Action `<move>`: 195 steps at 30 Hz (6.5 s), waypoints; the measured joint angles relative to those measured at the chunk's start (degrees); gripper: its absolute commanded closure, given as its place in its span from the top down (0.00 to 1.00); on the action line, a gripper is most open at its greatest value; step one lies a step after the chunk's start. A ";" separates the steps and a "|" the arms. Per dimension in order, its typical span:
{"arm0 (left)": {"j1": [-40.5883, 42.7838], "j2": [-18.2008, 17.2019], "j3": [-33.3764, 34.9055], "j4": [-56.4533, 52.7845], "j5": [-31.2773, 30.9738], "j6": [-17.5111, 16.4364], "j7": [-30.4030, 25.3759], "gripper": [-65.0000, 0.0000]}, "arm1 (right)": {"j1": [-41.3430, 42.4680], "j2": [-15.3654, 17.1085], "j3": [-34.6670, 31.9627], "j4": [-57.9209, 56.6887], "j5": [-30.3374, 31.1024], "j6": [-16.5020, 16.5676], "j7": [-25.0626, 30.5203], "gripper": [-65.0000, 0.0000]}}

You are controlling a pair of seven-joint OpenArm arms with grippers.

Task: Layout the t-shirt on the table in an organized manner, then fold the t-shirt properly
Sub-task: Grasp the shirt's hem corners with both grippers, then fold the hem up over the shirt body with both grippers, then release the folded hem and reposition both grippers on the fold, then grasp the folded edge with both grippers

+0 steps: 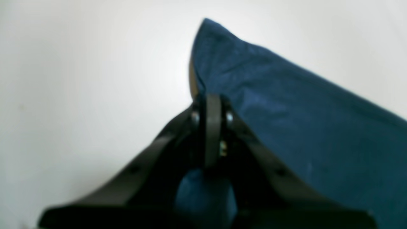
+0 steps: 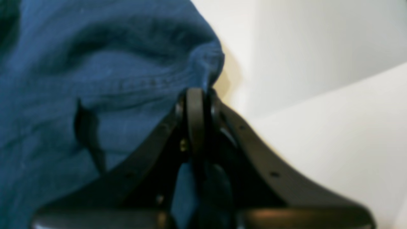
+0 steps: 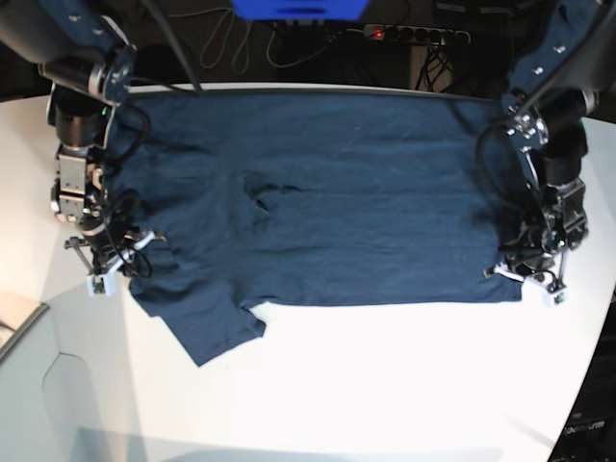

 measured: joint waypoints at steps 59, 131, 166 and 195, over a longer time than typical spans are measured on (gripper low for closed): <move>25.83 4.31 -10.14 39.41 0.68 -20.17 20.31 0.44 | -35.67 -8.74 5.99 42.36 6.40 5.40 -2.05 0.23; 17.05 4.59 -10.43 31.52 0.94 -13.40 16.04 0.00 | -30.08 -8.76 6.10 48.50 6.36 5.40 -2.03 0.43; 17.92 6.34 -10.40 38.95 0.90 -13.44 16.02 0.00 | -9.25 -9.53 1.33 19.87 -4.33 5.29 -3.80 0.66; 16.22 6.36 -10.43 38.75 0.92 -13.42 15.82 0.00 | -3.41 -8.26 -3.91 12.94 -4.37 5.35 -4.22 0.00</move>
